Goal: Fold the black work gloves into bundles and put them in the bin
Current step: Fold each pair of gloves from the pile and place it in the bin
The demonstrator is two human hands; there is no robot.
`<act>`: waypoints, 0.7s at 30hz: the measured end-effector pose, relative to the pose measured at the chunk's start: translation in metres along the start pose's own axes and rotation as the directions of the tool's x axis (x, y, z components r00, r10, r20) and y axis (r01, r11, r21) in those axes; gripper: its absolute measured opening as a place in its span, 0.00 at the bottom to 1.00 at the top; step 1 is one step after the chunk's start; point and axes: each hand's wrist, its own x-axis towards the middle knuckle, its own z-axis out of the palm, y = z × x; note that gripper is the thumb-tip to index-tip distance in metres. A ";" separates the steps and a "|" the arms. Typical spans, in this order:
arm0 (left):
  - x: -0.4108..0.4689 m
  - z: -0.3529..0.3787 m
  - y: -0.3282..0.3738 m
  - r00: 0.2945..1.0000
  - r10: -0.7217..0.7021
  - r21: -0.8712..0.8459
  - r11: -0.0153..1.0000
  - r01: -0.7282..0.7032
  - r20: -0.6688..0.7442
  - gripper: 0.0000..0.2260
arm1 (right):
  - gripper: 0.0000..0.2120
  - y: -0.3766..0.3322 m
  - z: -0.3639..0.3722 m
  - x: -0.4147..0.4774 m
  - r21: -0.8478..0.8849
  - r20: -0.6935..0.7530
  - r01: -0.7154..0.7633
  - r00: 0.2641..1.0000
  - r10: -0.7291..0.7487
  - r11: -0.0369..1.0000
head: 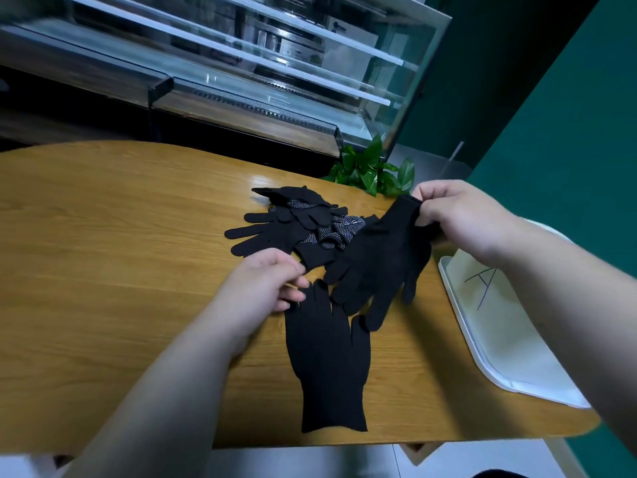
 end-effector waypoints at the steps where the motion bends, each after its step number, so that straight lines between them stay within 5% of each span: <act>1: -0.001 0.001 0.001 1.000 0.019 0.045 0.999 -0.020 0.019 0.05 | 0.08 0.000 0.001 0.002 0.001 -0.039 0.016 0.999 -0.016 1.000; 9: 0.002 -0.003 -0.003 0.994 0.070 0.066 0.996 -0.065 -0.083 0.06 | 0.02 -0.014 0.007 -0.005 -0.397 -0.326 0.230 0.870 -0.371 0.889; 17: 0.000 0.000 -0.006 0.999 0.047 0.069 0.997 -0.045 -0.023 0.07 | 0.06 0.056 0.085 -0.083 -0.340 0.248 0.525 0.850 -0.464 0.780; 21: -0.007 0.008 -0.009 0.992 0.072 0.159 0.983 -0.088 0.100 0.04 | 0.07 0.085 0.110 -0.108 -0.346 0.317 0.578 0.813 -0.488 0.739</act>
